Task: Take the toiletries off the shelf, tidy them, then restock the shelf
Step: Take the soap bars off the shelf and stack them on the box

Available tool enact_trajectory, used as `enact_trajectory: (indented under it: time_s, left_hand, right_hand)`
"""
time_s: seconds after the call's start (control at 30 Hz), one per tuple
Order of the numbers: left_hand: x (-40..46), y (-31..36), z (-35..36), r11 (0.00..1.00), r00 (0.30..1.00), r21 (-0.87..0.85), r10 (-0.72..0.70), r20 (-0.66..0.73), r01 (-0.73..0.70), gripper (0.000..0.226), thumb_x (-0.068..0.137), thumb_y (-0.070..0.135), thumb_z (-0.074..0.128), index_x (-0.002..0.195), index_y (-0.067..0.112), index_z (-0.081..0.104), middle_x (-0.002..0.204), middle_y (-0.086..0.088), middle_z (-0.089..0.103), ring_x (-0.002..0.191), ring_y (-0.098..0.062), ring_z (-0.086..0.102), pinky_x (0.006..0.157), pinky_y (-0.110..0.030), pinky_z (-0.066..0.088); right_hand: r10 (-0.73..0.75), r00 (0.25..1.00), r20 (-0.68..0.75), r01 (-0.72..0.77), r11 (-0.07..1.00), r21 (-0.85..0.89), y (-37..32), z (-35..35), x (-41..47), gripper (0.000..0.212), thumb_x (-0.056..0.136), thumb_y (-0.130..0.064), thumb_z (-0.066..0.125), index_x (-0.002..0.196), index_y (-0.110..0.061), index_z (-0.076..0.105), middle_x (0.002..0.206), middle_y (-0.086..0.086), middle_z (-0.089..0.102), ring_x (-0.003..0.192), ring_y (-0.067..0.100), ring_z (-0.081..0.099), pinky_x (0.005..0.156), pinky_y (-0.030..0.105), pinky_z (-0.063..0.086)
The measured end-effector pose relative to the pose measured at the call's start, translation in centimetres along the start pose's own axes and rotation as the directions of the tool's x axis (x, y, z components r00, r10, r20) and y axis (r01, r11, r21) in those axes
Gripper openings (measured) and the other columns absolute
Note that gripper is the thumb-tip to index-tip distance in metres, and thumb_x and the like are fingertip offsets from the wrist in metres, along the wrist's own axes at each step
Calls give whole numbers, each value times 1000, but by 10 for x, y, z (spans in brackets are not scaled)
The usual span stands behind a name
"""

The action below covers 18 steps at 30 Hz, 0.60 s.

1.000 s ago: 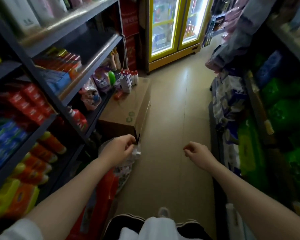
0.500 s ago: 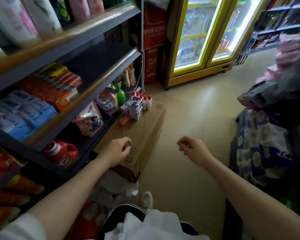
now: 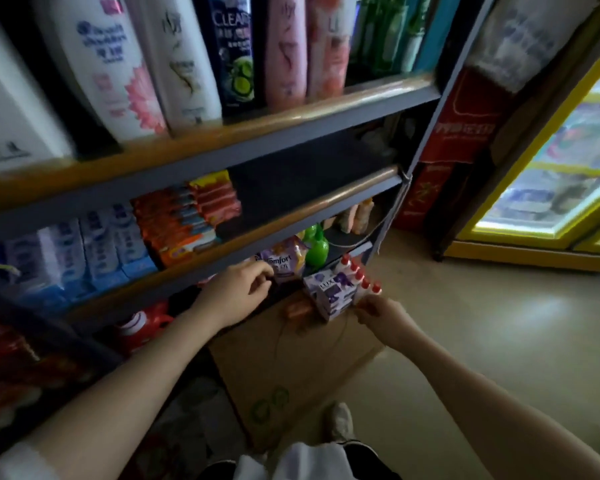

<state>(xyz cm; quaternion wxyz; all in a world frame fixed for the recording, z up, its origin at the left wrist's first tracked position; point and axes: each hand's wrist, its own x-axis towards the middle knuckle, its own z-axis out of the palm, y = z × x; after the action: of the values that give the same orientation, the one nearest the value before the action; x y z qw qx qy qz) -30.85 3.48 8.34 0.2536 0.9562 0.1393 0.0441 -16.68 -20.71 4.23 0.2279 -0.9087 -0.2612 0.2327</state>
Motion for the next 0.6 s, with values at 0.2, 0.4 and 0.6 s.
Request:
enact_trajectory:
  time_s: [0.2, 0.4, 0.6]
  left_hand:
    - [19, -31, 5, 933, 928, -2, -358, -104, 359, 21, 94, 23, 51, 113, 18, 58, 110, 5, 56, 91, -12, 54, 71, -27, 46]
    - [37, -66, 9, 818, 839, 205, -496, -222, 538, 43, 94, 30, 49, 135, 19, 40, 140, 2, 38, 113, -20, 50, 71, -28, 45]
    - [63, -106, 15, 719, 838, 435, -496, -227, 543, 85, 87, 50, 54, 149, 17, 6, 158, -3, 0, 144, -23, 4, 114, -39, 17]
  right_hand:
    - [-307, 934, 181, 321, 946, -52, -51, -28, 99, 15, 92, -22, 52, 79, -26, 58, 71, -10, 54, 73, 15, 52, 57, 19, 35]
    - [-496, 845, 202, 500, 865, 34, -107, -11, 171, 18, 94, -22, 50, 96, -12, 64, 87, 7, 66, 80, 23, 59, 64, 29, 41]
    - [-622, 775, 115, 625, 781, 10, -153, 27, 230, 26, 91, -9, 50, 114, -4, 59, 112, 15, 58, 102, 29, 54, 77, 24, 38]
